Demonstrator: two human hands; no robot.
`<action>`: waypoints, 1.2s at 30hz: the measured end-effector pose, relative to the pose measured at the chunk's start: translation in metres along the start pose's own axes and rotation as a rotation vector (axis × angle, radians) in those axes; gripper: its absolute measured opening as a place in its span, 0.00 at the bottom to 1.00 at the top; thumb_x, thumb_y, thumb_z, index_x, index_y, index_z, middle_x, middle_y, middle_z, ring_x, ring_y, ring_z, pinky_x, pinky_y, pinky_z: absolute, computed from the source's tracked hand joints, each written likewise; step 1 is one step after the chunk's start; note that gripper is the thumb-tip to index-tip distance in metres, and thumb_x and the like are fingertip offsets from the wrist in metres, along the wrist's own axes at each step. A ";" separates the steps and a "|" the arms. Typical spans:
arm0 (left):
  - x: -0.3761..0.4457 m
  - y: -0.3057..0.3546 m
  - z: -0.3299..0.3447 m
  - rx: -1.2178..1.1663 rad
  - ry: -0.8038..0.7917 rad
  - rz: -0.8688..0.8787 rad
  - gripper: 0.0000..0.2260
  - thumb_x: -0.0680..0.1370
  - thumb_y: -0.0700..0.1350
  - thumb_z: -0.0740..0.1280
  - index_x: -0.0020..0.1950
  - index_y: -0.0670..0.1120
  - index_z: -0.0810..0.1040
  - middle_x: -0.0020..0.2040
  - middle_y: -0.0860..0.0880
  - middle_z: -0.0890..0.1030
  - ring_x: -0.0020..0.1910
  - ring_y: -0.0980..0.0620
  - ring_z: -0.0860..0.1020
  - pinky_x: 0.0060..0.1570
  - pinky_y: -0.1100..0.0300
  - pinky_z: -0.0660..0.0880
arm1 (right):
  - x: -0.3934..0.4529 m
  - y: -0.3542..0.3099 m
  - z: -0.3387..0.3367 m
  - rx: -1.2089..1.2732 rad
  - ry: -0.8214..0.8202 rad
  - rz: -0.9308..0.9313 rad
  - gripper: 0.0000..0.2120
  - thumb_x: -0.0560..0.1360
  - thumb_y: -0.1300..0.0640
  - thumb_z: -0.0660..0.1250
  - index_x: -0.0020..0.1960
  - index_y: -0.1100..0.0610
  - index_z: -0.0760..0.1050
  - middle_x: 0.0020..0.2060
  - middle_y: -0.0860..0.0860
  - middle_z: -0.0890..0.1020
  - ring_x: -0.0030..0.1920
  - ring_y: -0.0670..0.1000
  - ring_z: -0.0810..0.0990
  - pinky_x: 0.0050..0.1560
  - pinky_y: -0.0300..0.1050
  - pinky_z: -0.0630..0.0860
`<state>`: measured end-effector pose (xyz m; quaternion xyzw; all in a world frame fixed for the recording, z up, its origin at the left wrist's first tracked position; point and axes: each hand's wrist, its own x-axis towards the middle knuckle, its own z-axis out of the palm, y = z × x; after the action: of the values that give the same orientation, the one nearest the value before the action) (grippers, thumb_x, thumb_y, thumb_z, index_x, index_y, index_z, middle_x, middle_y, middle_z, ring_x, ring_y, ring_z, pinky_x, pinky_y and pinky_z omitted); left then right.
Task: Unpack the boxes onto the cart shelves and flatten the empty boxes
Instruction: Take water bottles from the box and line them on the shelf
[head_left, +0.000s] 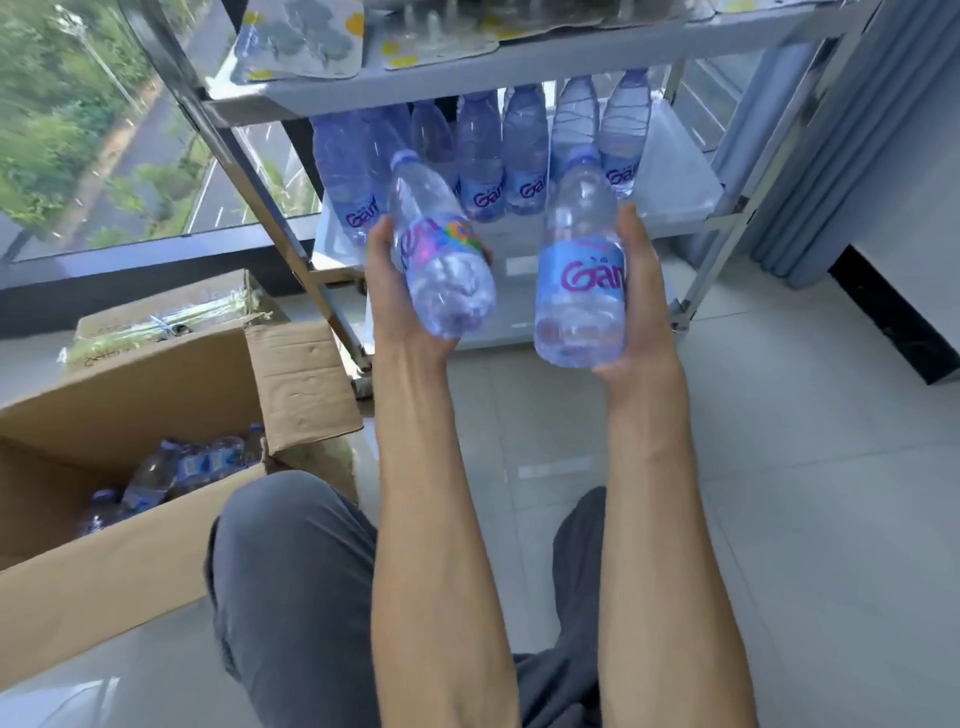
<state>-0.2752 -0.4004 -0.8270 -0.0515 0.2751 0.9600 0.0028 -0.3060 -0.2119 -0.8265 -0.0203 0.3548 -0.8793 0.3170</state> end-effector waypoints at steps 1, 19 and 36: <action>-0.010 -0.008 -0.001 0.026 -0.010 -0.028 0.22 0.72 0.62 0.60 0.40 0.45 0.84 0.33 0.53 0.74 0.37 0.58 0.67 0.38 0.69 0.65 | -0.010 0.002 -0.003 -0.001 0.003 0.006 0.20 0.75 0.38 0.63 0.46 0.55 0.78 0.34 0.52 0.79 0.30 0.51 0.79 0.30 0.40 0.76; -0.065 -0.040 0.016 0.149 0.092 -0.009 0.18 0.77 0.53 0.63 0.43 0.40 0.86 0.40 0.45 0.82 0.38 0.49 0.82 0.42 0.58 0.79 | -0.065 0.009 -0.013 0.068 0.077 -0.029 0.20 0.72 0.46 0.66 0.45 0.63 0.83 0.41 0.59 0.80 0.38 0.56 0.81 0.38 0.43 0.78; -0.077 -0.039 0.013 0.336 0.188 0.035 0.17 0.74 0.51 0.67 0.56 0.40 0.77 0.41 0.44 0.81 0.37 0.47 0.81 0.38 0.57 0.79 | -0.066 0.025 -0.016 -0.016 -0.013 0.029 0.31 0.57 0.43 0.81 0.53 0.58 0.80 0.43 0.55 0.82 0.41 0.53 0.81 0.43 0.46 0.80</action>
<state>-0.1985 -0.3586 -0.8294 -0.1352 0.4312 0.8915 -0.0311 -0.2442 -0.1784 -0.8415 -0.0234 0.3601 -0.8716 0.3318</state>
